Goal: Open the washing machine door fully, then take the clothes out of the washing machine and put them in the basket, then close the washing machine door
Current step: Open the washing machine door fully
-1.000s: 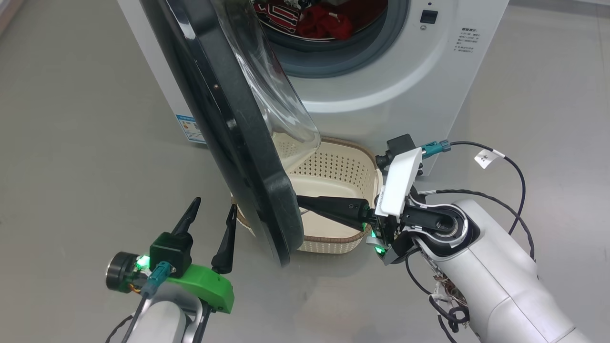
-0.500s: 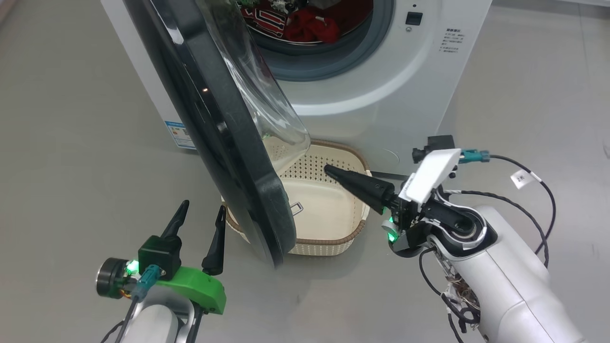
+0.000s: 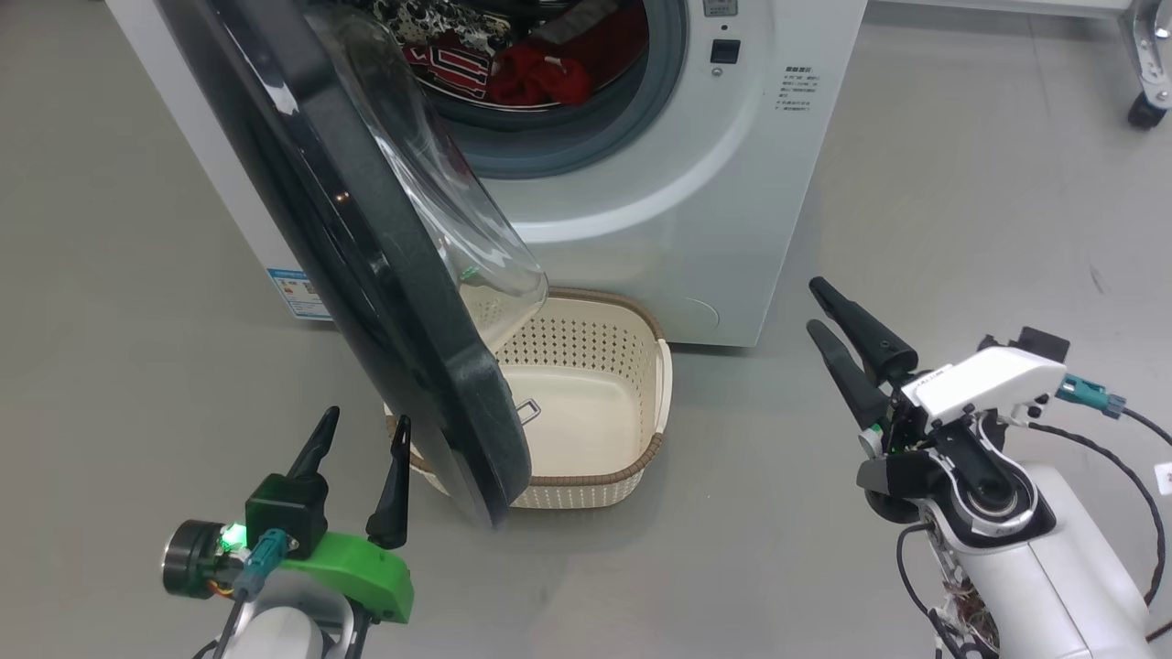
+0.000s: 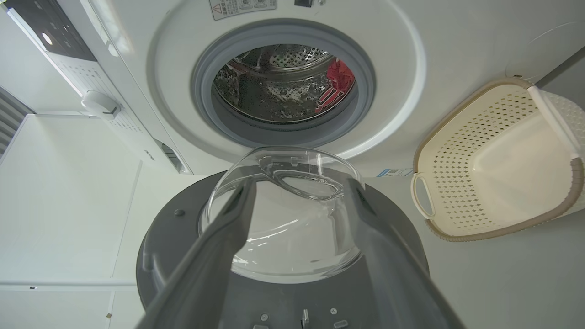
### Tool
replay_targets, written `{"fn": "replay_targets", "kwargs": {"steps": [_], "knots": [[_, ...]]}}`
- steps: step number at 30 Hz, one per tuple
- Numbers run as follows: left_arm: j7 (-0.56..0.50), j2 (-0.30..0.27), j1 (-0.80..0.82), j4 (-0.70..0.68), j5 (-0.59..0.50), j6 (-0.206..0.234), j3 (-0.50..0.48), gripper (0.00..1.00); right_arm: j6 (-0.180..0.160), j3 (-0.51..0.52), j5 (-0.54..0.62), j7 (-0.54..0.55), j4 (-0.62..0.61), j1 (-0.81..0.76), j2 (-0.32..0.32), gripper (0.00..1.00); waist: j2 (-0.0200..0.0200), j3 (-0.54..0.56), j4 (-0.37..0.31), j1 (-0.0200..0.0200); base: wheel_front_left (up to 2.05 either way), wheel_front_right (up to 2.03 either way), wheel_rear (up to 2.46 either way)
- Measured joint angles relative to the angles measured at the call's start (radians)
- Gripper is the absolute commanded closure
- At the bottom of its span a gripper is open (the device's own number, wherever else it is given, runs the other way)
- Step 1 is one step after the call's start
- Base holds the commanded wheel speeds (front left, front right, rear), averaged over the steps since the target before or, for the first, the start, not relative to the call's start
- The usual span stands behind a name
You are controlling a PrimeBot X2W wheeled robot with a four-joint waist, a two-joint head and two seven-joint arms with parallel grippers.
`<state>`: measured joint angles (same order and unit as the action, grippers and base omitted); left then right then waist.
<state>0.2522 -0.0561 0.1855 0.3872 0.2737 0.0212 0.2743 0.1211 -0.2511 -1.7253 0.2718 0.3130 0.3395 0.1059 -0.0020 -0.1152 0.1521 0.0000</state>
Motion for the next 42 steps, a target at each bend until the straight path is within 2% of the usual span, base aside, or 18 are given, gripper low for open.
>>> {"fn": "replay_targets", "kwargs": {"steps": [3, 6, 14, 16, 19, 22, 32, 35, 42], "knots": [[0.0, -0.003, -0.005, -0.002, -0.001, 0.0, -0.007, 0.0, 0.0, 0.012, 0.04, -0.055, -0.01, -0.04, 0.012, 0.0, 0.0, 0.007, -0.013, 0.0, 0.0, 0.0, 0.0], [0.0, -0.008, -0.013, -0.003, -0.001, 0.0, -0.01, 0.0, 0.0, 0.012, 0.129, -0.127, -0.01, -0.07, 0.043, 0.0, 0.0001, 0.015, -0.026, 0.0, 0.0, 0.0, 0.0], [0.0, -0.011, -0.035, -0.002, -0.003, 0.0, -0.012, 0.0, 0.001, -0.025, 0.429, -0.324, -0.001, -0.144, 0.154, 0.0, 0.0, 0.04, -0.048, 0.0, 0.0, 0.0, 0.0], [0.0, -0.013, -0.044, -0.002, -0.003, 0.0, -0.012, 0.0, -0.002, -0.049, 0.559, -0.401, -0.001, -0.165, 0.194, 0.0, 0.0, 0.047, -0.055, 0.0, 0.0, 0.0, 0.0], [0.0, -0.013, -0.044, -0.002, -0.004, 0.0, -0.011, 0.0, -0.034, -0.07, 0.701, -0.481, -0.003, -0.17, 0.254, 0.0, 0.0, 0.049, -0.059, 0.0, 0.0, 0.0, 0.0], [0.0, -0.013, -0.045, -0.002, -0.005, 0.0, -0.011, 0.0, -0.073, -0.081, 0.793, -0.548, -0.009, -0.174, 0.282, 0.0, 0.0, 0.049, -0.061, 0.0, 0.0, 0.0, 0.0], [0.0, -0.013, -0.048, -0.004, -0.005, 0.0, -0.015, 0.0, -0.206, -0.091, 1.033, -0.537, -0.081, -0.204, 0.316, 0.0, 0.0, 0.047, -0.07, 0.0, 0.0, 0.0, 0.0], [0.0, -0.013, -0.048, -0.005, -0.005, 0.0, -0.015, 0.0, -0.221, -0.093, 1.068, -0.536, -0.099, -0.216, 0.313, 0.0, 0.0, 0.047, -0.072, 0.0, 0.0, 0.0, 0.0], [0.0, -0.013, -0.05, -0.007, -0.005, 0.0, -0.018, 0.0, -0.23, -0.065, 1.14, -0.531, -0.159, -0.28, 0.247, 0.0, 0.0, 0.048, -0.079, 0.0, 0.0, 0.0, 0.0]]}}
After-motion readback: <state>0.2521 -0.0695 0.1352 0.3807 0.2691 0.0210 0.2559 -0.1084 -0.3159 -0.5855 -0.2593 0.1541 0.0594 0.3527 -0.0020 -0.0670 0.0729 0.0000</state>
